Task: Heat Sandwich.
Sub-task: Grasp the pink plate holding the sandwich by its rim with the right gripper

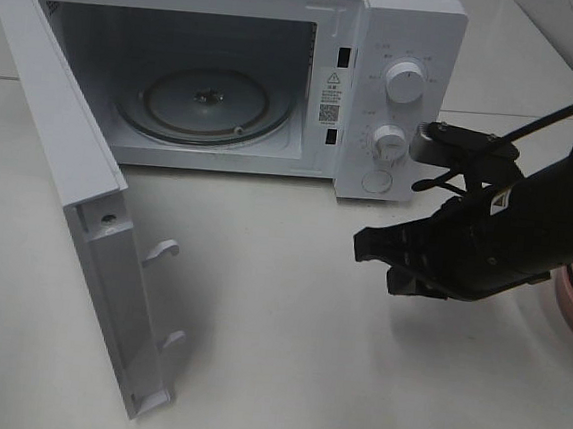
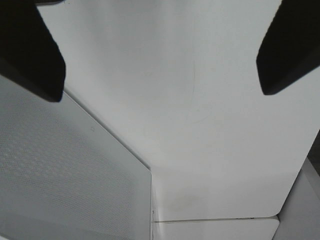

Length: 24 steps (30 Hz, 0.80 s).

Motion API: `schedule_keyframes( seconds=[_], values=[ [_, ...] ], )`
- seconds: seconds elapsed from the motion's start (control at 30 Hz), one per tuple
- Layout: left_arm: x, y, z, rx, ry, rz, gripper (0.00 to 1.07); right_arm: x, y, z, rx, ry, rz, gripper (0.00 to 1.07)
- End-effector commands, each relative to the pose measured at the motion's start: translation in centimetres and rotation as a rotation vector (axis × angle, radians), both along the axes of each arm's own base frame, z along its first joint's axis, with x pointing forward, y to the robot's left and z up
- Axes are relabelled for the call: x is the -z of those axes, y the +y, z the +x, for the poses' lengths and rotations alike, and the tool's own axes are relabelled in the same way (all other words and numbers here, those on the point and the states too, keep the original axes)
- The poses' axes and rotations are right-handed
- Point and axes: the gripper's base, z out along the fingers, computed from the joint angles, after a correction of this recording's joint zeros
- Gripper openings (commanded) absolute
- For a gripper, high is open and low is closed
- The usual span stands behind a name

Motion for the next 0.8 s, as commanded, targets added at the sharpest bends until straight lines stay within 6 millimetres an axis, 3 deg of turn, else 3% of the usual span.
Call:
schedule_keyframes(
  seconds=[0.03,0.47,0.8],
  values=[
    [0.1,0.0,-0.4,0.001,-0.025,-0.005,1.0,-0.4,-0.4,-0.4,-0.069,0.014,-0.051,0.12],
    [0.1,0.0,-0.4,0.001,-0.025,-0.005,1.0,-0.4,-2.3,-2.3,-0.235,0.166,-0.276,0.25],
    [0.1,0.0,-0.4,0.001,-0.025,-0.005,1.0,-3.3,-5.9,-0.6,-0.106,0.148,-0.302,0.49]
  ],
)
